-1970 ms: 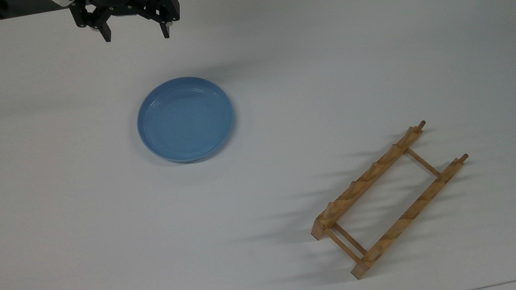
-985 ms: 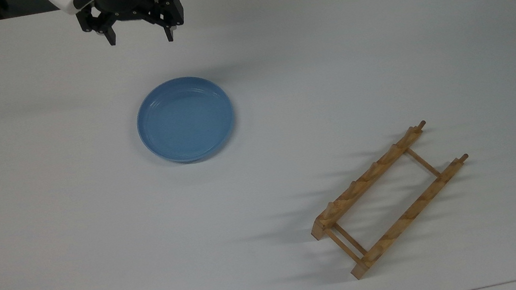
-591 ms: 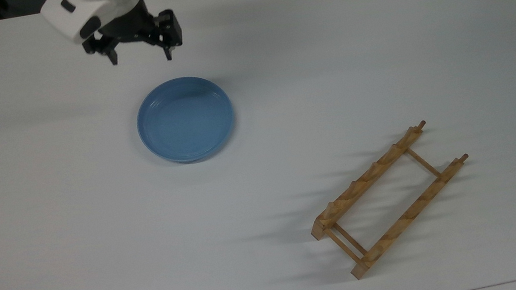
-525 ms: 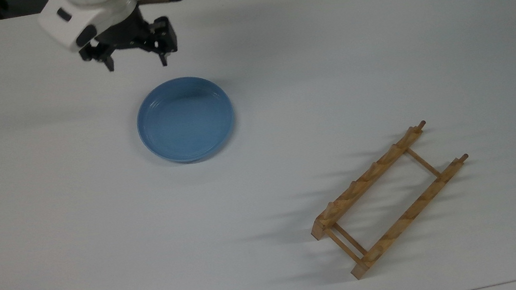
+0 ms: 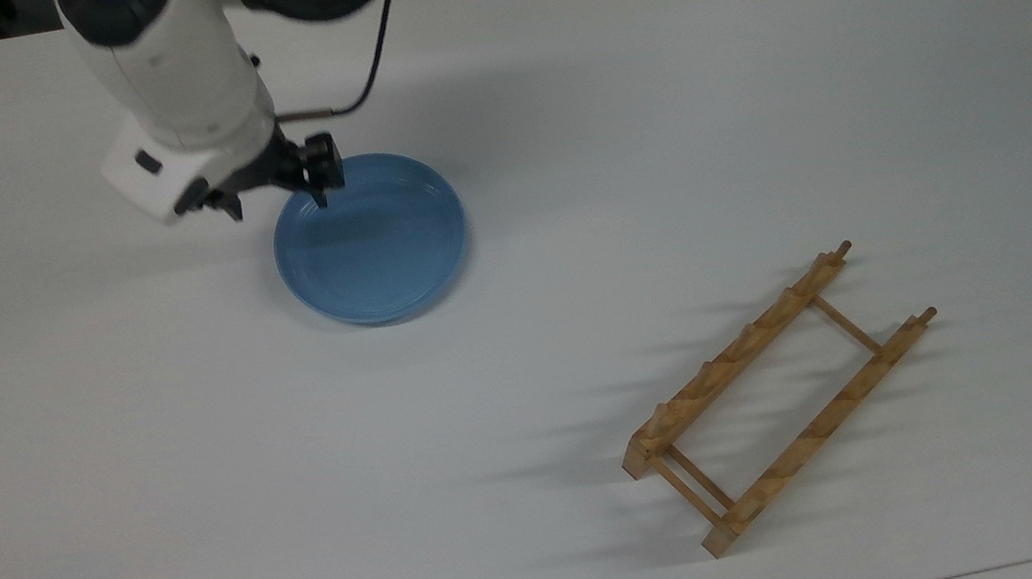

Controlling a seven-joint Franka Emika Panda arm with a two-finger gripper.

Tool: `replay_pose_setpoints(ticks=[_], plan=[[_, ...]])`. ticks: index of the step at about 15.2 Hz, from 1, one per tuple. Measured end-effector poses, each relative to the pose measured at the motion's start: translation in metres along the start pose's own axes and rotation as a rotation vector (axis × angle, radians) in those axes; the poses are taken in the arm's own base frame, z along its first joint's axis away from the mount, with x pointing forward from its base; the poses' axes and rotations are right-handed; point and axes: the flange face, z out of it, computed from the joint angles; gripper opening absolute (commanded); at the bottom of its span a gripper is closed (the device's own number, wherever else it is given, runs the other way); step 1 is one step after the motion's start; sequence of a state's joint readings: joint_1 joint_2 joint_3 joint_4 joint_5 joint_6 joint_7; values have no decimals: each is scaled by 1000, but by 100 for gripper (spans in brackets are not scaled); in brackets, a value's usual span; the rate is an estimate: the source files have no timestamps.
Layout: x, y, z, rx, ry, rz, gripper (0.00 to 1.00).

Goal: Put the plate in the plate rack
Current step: 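Lower the open gripper onto the rim of the blue plate, then close the gripper on the plate rim and tilt the plate up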

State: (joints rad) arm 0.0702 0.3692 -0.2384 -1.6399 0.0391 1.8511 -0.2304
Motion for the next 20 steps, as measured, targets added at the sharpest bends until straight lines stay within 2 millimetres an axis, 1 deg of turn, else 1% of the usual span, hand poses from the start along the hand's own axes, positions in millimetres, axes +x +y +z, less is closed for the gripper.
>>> replay_pose_setpoints(ticks=[1,3,4,8,10,12,13,14,16,18,20], plan=[[7,0,15,-5,-6,-1,78],[16,1,39,-13,-16,-1,78],[18,1,46,-16,-20,-1,78],[24,6,62,-23,-19,4,66],[25,9,70,-24,-23,-6,55],[26,10,75,-24,-31,-14,48],[26,10,78,-24,-34,-15,43],[26,10,80,-24,-37,-16,36],[27,10,84,-24,-44,-19,26],[27,10,85,-24,-46,-25,15],[27,10,80,-24,-38,-52,0]])
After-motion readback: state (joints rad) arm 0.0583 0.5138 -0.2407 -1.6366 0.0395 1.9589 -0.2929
